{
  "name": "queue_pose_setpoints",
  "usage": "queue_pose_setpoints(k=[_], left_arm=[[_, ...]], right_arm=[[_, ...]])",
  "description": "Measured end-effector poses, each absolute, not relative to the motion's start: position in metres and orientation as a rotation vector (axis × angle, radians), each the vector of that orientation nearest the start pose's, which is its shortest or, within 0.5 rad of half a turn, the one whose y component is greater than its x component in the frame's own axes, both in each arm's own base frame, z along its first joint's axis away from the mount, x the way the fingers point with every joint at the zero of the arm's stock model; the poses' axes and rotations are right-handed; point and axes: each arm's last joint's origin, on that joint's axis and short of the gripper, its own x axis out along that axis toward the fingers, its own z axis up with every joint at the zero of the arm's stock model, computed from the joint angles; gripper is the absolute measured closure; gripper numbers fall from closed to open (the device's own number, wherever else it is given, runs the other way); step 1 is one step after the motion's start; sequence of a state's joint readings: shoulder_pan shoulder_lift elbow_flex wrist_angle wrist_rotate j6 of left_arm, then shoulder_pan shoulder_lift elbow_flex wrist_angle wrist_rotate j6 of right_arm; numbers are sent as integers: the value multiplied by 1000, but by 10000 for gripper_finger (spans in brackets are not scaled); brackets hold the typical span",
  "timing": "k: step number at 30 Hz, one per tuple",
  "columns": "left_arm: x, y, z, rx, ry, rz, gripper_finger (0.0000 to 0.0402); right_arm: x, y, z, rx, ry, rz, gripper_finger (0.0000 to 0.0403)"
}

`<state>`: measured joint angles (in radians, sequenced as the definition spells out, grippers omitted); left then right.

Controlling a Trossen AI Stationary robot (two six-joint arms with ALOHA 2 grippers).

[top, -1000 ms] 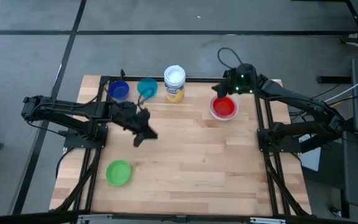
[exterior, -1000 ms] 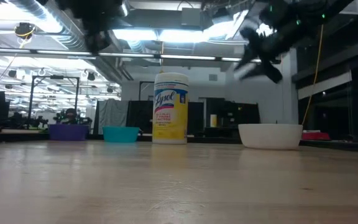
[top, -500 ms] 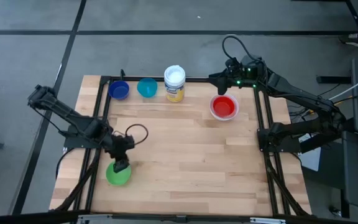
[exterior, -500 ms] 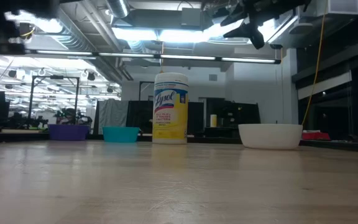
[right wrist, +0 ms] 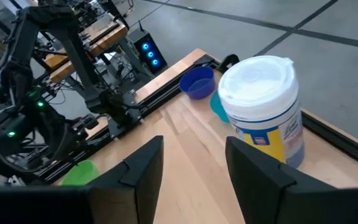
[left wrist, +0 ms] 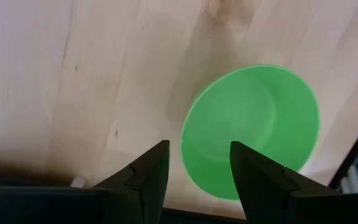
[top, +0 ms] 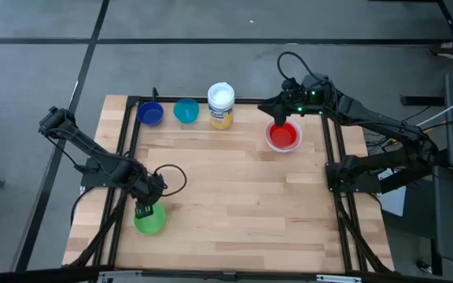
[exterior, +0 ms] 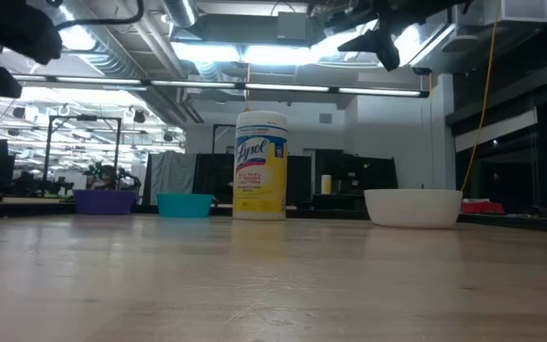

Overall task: Nest bowls inside each other
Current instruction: Stack the green bowl on the red bowl

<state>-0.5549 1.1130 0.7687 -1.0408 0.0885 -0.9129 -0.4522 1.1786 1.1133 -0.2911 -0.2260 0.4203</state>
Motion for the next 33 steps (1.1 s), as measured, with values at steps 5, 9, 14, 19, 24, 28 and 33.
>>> queue_pose_setpoints(k=[5, 9, 14, 19, 24, 28, 33], left_arm=[[142, -91, 206, -421, 1497, 118, 235], [141, -92, 197, -437, 1507, 84, 235], [136, -89, 186, -411, 1531, 90, 235], [131, -86, 175, -382, 1558, 94, 235], [132, -87, 168, -385, 1530, 64, 235], [135, -88, 162, -432, 1482, 43, 235], [135, -87, 157, -479, 1475, 72, 290]], right_arm=[[237, -102, 358, 539, 286, -274, 231], [238, -99, 359, 541, 285, -264, 226], [239, -96, 359, 553, 285, -258, 221], [240, -95, 359, 557, 280, -268, 226], [241, -93, 360, 572, 266, -263, 231], [242, -93, 361, 576, 254, -262, 230], [242, -94, 362, 571, 241, -295, 229]])
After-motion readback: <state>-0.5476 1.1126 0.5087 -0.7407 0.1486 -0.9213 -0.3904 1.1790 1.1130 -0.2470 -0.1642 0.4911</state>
